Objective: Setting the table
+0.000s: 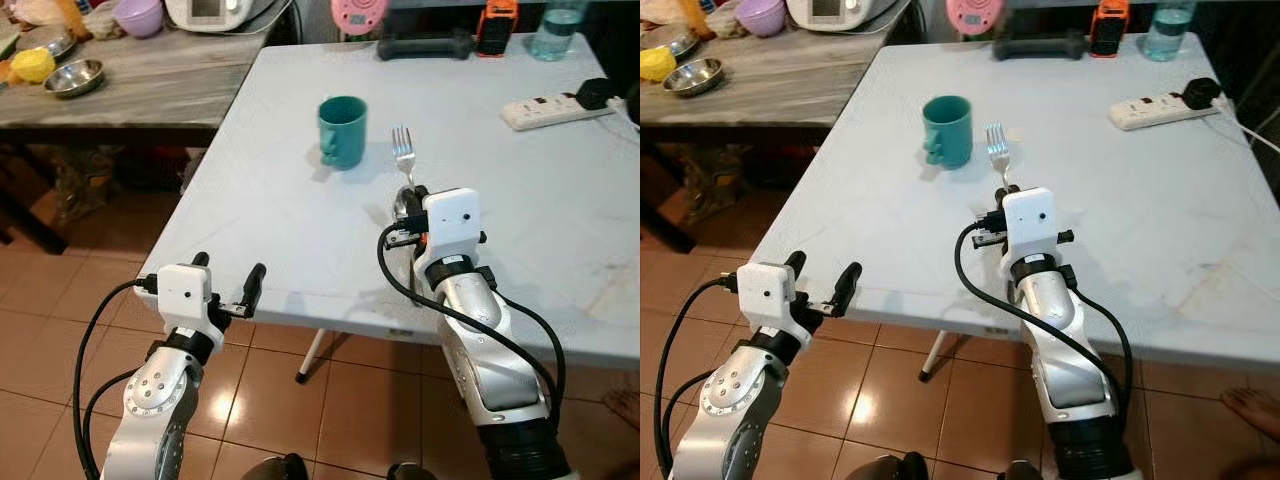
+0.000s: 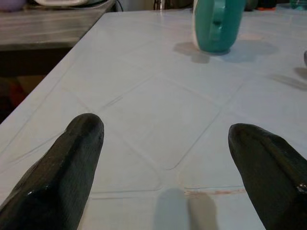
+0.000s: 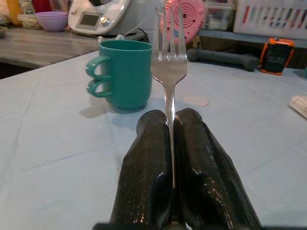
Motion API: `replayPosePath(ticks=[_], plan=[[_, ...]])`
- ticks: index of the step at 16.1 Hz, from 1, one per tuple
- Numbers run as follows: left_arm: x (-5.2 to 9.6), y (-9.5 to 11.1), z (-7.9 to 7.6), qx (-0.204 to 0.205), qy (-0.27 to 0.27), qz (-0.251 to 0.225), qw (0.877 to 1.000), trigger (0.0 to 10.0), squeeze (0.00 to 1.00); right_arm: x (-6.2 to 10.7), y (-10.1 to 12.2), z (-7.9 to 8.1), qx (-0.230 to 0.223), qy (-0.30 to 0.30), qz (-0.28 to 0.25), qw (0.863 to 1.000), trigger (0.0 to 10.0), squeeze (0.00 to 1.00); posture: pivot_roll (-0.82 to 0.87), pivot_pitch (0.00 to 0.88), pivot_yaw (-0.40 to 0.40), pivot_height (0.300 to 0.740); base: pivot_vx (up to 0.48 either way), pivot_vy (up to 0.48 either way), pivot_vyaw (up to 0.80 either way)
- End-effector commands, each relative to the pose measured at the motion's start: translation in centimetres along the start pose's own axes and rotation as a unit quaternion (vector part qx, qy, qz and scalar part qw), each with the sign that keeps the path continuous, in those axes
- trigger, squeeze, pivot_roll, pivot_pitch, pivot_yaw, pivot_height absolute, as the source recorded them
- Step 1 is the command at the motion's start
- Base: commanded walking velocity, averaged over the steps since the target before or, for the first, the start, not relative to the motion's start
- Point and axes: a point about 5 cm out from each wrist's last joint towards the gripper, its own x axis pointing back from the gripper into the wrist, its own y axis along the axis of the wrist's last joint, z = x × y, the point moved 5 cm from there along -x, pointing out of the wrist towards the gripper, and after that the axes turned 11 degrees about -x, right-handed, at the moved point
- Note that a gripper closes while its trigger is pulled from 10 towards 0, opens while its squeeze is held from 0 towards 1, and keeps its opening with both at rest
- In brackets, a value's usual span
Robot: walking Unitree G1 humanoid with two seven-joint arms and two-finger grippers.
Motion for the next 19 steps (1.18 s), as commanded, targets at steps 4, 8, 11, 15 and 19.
replayPosePath(ticks=[4,8,11,15,19], plan=[[0.16,-0.26,0.36,-0.003,0.005,0.004,1.0,10.0,0.0,0.07,0.13,0.56,-0.002,0.007,-0.009,1.0,10.0,0.0,-0.14,0.134,0.133,0.74,0.0,0.128,0.0],[0.19,-0.27,0.26,-0.006,0.002,0.004,1.0,10.0,0.0,0.03,0.24,0.45,0.0,0.003,-0.013,1.0,10.0,0.0,-0.14,0.14,0.135,0.74,0.0,0.336,0.0],[0.22,-0.31,0.19,-0.009,-0.001,0.005,1.0,10.0,0.0,0.02,0.24,0.3,0.0,-0.003,-0.015,1.0,10.0,0.0,-0.14,0.14,0.139,0.74,0.0,0.351,0.0],[0.14,-0.33,0.09,-0.011,-0.004,0.005,1.0,10.0,0.0,-0.13,0.31,0.18,0.0,-0.008,-0.017,1.0,10.0,0.0,-0.14,0.14,0.139,0.74,0.0,0.354,0.0],[0.18,-0.31,-0.04,-0.011,-0.006,0.005,1.0,10.0,0.0,-0.21,0.4,-0.16,0.003,-0.013,-0.021,1.0,10.0,0.0,-0.14,0.144,0.141,0.74,0.0,0.354,0.0]])
